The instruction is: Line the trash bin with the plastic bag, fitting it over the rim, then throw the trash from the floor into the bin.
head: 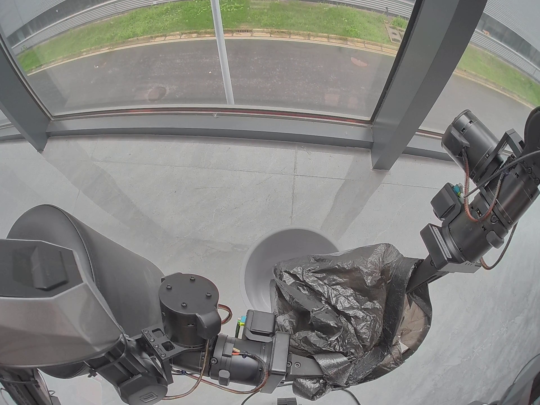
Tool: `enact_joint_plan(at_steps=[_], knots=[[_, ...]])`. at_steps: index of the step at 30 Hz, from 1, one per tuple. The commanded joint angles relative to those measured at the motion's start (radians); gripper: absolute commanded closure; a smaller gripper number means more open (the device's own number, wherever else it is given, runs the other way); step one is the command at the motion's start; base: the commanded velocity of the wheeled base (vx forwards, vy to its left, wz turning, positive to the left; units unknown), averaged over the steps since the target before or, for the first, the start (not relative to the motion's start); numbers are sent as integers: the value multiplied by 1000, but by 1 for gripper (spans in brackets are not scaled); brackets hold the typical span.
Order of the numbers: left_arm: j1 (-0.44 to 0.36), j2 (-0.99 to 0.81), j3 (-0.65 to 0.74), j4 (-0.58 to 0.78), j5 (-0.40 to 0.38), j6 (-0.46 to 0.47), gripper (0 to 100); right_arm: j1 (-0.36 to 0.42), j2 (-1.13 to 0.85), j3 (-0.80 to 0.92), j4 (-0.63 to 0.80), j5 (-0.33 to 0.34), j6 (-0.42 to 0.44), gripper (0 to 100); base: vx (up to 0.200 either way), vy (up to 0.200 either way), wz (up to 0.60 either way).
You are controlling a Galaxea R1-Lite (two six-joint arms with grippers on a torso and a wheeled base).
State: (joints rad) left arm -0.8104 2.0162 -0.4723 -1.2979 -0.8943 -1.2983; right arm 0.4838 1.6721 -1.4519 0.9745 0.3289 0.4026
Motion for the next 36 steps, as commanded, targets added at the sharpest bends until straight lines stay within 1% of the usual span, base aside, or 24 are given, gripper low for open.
enact_joint_plan(at_steps=[1,2,3,4,8,13,15,18,22,26,29,31,32,33,36], knots=[[17,98,-2,-54,-17,-19,100,1,32,-2,-20,-1,1,100,0,0,0],[19,115,0,-89,-29,-41,100,1,38,-1,-33,-1,1,100,0,0,0],[19,115,0,-89,-29,-41,100,1,38,-1,-33,-1,1,100,0,0,0],[19,134,3,-144,-46,-75,100,-1,51,-2,-40,-1,1,100,0,0,0],[30,176,11,-248,-55,-116,100,-1,78,-1,-71,-1,1,100,0,0,0],[76,180,3,-251,-57,-131,100,-1,135,-5,-151,-1,7,100,0,0,0],[103,184,-2,-251,-55,-136,100,4,169,-16,-189,-1,30,100,0,0,0],[126,185,-11,-251,-57,-153,100,9,201,-31,-207,-1,48,100,0,0,0],[146,191,-20,-253,-55,-159,100,9,222,-41,-220,-1,50,100,0,0,0],[211,191,-45,-251,-54,-161,100,7,235,-39,-255,-1,50,100,0,0,0],[281,194,-74,-251,-49,-161,100,9,241,-39,-260,2,50,100,0,0,0],[349,203,-98,-251,-51,-161,100,10,245,-39,-269,2,50,100,0,0,0],[352,205,-100,-251,-51,-159,100,10,245,-39,-270,2,50,100,0,0,0],[393,210,-117,-251,-49,-157,100,12,245,-31,-293,2,50,100,0,0,0],[455,217,-144,-251,-48,-145,100,16,245,-22,-316,2,48,100,0,0,0]])
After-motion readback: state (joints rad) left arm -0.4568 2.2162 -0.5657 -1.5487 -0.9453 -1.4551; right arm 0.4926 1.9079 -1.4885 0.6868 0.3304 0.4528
